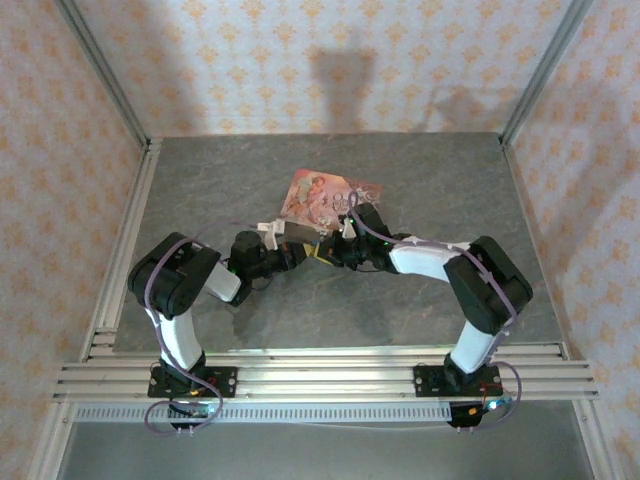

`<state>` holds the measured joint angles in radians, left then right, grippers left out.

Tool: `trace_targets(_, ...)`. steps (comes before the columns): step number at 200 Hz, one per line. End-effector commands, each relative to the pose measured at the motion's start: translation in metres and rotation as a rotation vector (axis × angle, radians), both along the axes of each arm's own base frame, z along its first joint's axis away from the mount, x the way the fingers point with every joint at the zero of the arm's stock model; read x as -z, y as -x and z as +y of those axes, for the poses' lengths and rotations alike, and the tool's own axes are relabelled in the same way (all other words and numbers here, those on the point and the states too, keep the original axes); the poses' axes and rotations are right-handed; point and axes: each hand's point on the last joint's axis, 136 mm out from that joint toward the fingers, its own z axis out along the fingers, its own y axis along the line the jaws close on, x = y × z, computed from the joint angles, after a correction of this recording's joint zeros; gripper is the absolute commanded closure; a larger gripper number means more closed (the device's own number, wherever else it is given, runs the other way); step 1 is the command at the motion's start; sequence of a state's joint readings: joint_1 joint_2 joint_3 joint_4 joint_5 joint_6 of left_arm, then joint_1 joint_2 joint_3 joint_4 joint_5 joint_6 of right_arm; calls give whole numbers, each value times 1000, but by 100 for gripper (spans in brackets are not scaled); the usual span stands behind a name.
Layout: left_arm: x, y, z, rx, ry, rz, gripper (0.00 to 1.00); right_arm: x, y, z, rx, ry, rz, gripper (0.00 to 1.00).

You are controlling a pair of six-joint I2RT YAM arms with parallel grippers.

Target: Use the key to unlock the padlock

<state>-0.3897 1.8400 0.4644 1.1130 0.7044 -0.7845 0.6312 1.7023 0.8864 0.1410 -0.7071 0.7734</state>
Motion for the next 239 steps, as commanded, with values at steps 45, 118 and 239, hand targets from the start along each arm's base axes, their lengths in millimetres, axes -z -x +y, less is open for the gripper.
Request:
trace_targets(45,-2,-5,0,-18,-11,-52,100,0,9,-25,175,134,44,100)
trace_targets(118,-3,-4,0,-15,-16,-59,100,-15,-9,-18,321,163,-59,44)
trace_targets(239,-2,0,-4,-12,-22,-69,100,-1,-41,-8,489,187,-38,46)
